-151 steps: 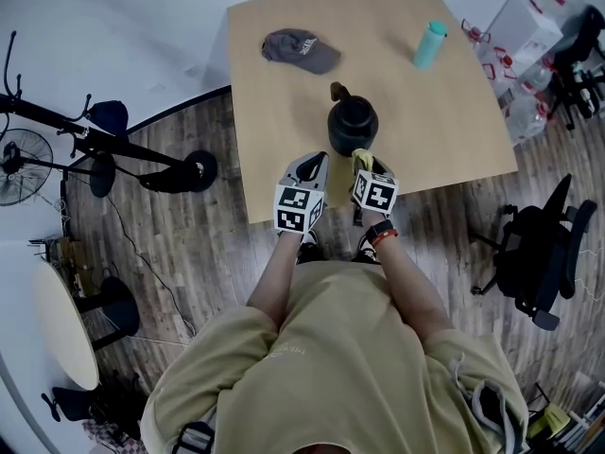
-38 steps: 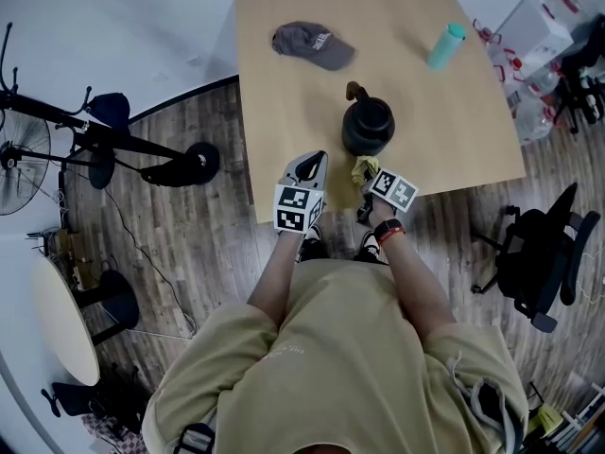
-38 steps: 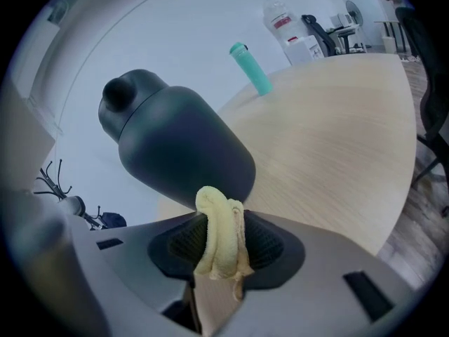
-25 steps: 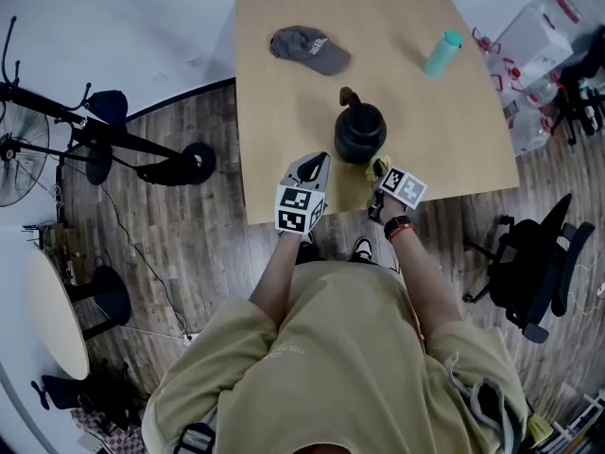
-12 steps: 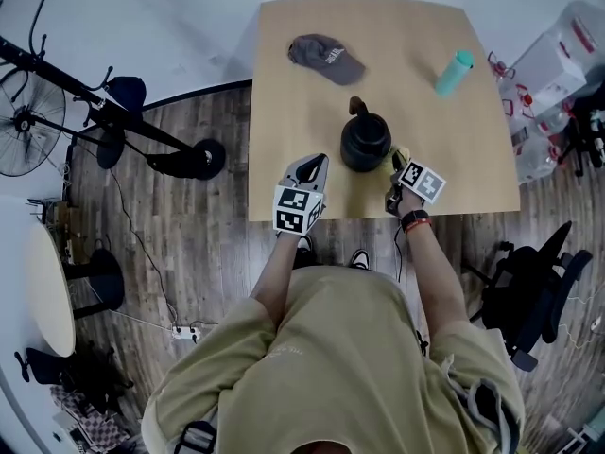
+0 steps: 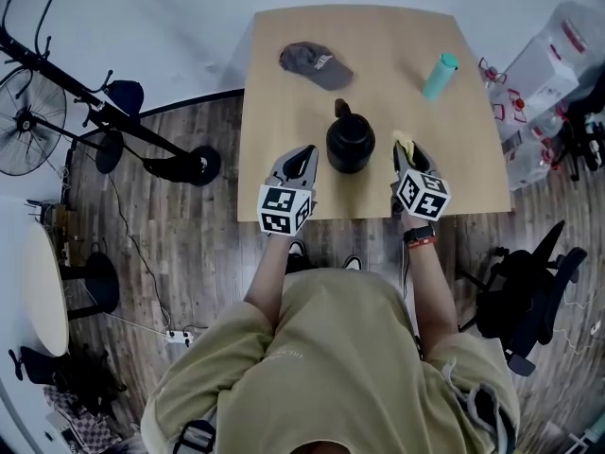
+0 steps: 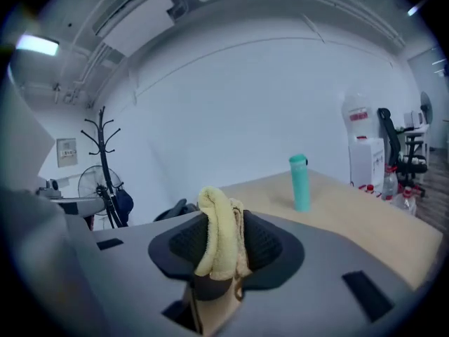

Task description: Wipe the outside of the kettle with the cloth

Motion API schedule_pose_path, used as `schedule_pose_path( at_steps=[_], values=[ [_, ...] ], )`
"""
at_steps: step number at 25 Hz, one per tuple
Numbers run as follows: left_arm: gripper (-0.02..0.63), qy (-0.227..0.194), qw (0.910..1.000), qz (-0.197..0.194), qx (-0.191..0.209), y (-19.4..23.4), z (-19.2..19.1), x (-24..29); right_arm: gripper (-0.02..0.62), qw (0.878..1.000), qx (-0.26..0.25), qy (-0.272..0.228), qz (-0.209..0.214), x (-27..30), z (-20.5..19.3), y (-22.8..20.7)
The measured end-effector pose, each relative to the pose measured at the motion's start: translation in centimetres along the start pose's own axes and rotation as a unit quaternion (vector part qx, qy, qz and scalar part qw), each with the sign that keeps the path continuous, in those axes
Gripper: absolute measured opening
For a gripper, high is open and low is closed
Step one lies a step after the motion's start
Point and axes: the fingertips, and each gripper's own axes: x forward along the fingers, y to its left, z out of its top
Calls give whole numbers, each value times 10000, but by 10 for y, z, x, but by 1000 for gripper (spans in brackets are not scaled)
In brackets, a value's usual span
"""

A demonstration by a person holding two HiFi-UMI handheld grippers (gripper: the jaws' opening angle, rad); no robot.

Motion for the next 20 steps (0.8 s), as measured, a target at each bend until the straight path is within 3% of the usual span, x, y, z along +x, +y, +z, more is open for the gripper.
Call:
schedule_pose_path(
  at_steps=[7,15,20],
  values=[
    [25,-331,9992,210,113,-19,35,-18,150,9956,-481,-667,449,-45,51,43],
    [25,-463,9972,556,165,-41,47,-33,149,9889,-983,-866,700,-76,60,70],
    [25,-470,9964,691,156,-51,40,-40,149,9839,-1474,-826,574,-91,58,66]
  ],
)
